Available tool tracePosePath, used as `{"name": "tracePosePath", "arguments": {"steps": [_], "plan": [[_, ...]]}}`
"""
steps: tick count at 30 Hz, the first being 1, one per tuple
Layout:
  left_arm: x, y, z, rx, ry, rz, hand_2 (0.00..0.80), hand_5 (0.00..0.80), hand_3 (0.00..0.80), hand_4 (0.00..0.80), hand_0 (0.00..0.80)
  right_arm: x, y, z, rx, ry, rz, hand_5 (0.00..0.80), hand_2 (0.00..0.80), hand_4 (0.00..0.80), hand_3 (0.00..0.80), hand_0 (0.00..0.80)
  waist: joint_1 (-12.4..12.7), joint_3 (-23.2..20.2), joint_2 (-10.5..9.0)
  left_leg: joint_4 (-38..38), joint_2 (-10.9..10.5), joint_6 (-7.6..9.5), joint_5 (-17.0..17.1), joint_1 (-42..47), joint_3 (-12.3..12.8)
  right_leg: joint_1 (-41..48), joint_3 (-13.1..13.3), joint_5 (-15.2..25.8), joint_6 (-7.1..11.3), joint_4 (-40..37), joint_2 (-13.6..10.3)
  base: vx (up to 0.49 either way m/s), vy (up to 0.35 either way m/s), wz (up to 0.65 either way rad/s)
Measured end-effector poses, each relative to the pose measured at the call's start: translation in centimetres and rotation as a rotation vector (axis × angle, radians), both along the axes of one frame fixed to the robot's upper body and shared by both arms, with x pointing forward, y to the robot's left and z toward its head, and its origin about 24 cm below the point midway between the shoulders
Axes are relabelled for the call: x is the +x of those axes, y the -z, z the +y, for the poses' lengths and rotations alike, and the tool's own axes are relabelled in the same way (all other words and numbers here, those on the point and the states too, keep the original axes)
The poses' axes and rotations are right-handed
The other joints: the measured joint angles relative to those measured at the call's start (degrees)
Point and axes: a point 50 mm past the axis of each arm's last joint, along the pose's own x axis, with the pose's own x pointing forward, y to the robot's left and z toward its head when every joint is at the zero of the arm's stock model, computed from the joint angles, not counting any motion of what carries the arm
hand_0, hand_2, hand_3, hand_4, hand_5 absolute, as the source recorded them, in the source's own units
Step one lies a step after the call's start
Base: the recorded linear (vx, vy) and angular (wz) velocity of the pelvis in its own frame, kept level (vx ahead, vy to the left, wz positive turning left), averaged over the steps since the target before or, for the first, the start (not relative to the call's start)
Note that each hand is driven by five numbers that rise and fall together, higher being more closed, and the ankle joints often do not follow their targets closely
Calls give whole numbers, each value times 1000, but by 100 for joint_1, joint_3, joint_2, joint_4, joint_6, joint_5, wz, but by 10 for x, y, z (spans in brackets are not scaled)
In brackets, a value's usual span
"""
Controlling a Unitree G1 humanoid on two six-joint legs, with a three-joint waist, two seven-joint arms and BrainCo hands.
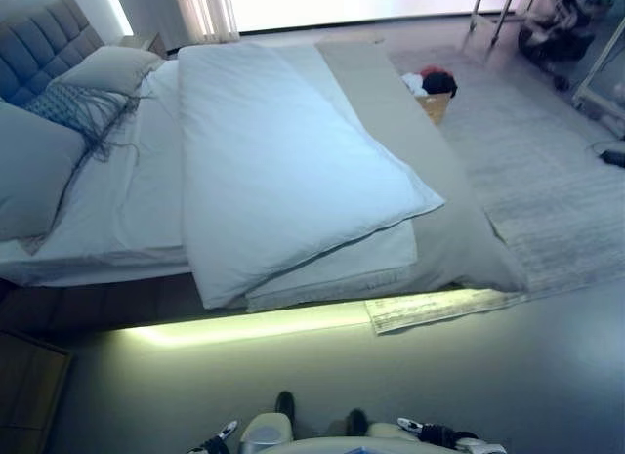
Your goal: Make the bed neatly
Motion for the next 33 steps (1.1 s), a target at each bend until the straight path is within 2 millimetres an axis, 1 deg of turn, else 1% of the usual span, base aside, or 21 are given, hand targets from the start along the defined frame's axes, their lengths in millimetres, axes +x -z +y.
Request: {"name": "tracePosePath", "arguments": {"steps": [2,3,6,9,10,11,12,13,15,17,19,21,23,25,26,28,29,30,31,32,33], "plan": [[2,0,-2,-2,3,-3,0,0,0,0,0,2,0,-1,-3,3,-10,0,0,0,0,0,-9,12,10,-189,23,14,12,-124,-5,167,12,30,-37,-381,-4,294,158,18],[1,1,-3,-4,3,-4,0,0,0,0,0,2,-1,-2,-6,5,-11,0,0,0,0,0,-11,59,75,-302,36,36,28,-134,-10,298,77,92,-87,-572,-5,315,159,18],[0,2,-10,-18,14,1,0,0,0,0,0,-4,-2,-11,-29,37,-4,0,0,0,0,0,-19,52,254,-474,147,62,48,-114,3,514,297,190,14,-729,-12,315,135,11],[1,2,-10,-17,31,5,0,0,0,0,0,-7,-1,-12,-29,43,3,0,0,0,0,0,30,-31,275,-324,235,72,33,-59,15,592,394,101,176,-737,-195,274,104,-27],[2,2,-10,-16,42,5,0,0,0,0,0,-8,-1,-12,-30,42,6,0,0,0,0,0,112,-85,305,-353,206,97,171,51,158,669,387,72,265,-823,-296,243,111,-56],[2,2,-10,-15,49,5,0,0,0,0,0,-12,0,-11,-26,43,18,0,0,0,0,0,148,-132,251,-334,167,230,272,120,357,841,321,81,336,-983,-427,240,131,-59],[2,1,-7,-6,68,6,0,0,0,0,0,-15,1,-8,-19,44,24,0,0,0,0,0,203,-180,198,-306,130,434,412,201,544,971,195,79,342,-1022,-552,188,131,-57],[1,0,-1,8,83,13,0,0,0,0,0,-18,3,2,11,54,28,0,0,0,0,0,226,-267,18,-346,-31,484,299,291,634,1099,59,74,421,-1034,-788,172,148,-32],[9,-3,12,41,105,-4,0,0,0,0,0,-22,6,17,52,67,30,0,0,0,0,0,141,-443,-301,-356,-257,539,273,403,637,1192,-34,72,743,-1106,-1022,163,181,3],[25,-6,14,43,125,-47,0,0,0,0,0,-21,6,19,60,68,29,0,0,0,0,0,127,-485,-353,-317,-352,597,196,401,629,1212,-28,98,896,-1105,-1110,155,202,9],[41,-6,6,19,157,-94,0,0,0,0,0,-19,6,17,51,68,25,0,0,0,0,0,121,-506,-331,-209,-405,628,87,375,615,1250,-38,91,923,-1107,-1143,130,170,5],[43,-6,4,10,165,-95,0,0,0,0,0,-13,5,16,42,72,13,0,0,0,0,0,124,-525,-308,-103,-422,609,-19,365,615,1289,-42,78,944,-1098,-1158,170,214,-3],[43,-6,4,12,163,-87,0,0,0,0,0,-13,5,16,40,87,12,0,0,0,0,0,119,-540,-323,-65,-482,630,-119,350,613,1295,-42,-5,1034,-1020,-1214,150,185,0],[40,-6,4,11,161,-69,0,0,0,0,0,-15,5,13,33,100,22,0,0,0,0,0,74,-571,-295,-70,-480,639,-156,276,540,1176,-37,-49,1030,-810,-1222,130,160,6],[37,-5,2,6,159,-55,0,0,0,0,0,-15,4,9,23,108,22,0,0,0,0,0,36,-587,-243,-98,-484,655,-161,253,474,1018,-39,-53,1024,-491,-1192,168,194,16],[30,-3,-1,-2,177,-20,0,0,0,0,0,-15,3,0,5,129,16,0,0,0,0,0,-81,-620,-38,-226,-321,725,-125,282,389,348,-12,-51,1018,830,-1116,177,180,32],[28,-3,0,3,188,-8,0,0,0,0,0,-15,2,-2,0,133,15,0,0,0,0,0,-190,-633,-5,-304,-292,775,-91,332,387,-19,49,-20,974,1565,-1159,153,93,31],[25,-4,3,11,198,4,0,0,0,0,0,-15,2,-2,6,144,13,0,0,0,0,0,-210,-569,-21,-389,-308,898,7,456,381,-432,100,-41,952,2295,-1226,138,24,13],[23,-4,7,24,219,18,0,0,0,0,0,-15,3,1,14,151,12,0,0,0,0,0,-208,-545,-105,-474,-351,933,31,523,348,-657,142,-231,954,2465,-1247,105,-41,5],[20,-5,11,36,228,30,0,0,0,0,0,-13,3,3,23,159,3,0,0,0,0,0,-231,-538,-141,-510,-353,958,48,496,335,-794,130,-261,936,2213,-1192,83,-105,9],[19,-5,12,42,229,34,0,0,0,0,0,-10,3,4,29,161,-4,0,0,0,0,0,-257,-532,-165,-512,-337,975,62,454,346,-875,88,-249,943,1686,-1101,71,-133,24]]}}
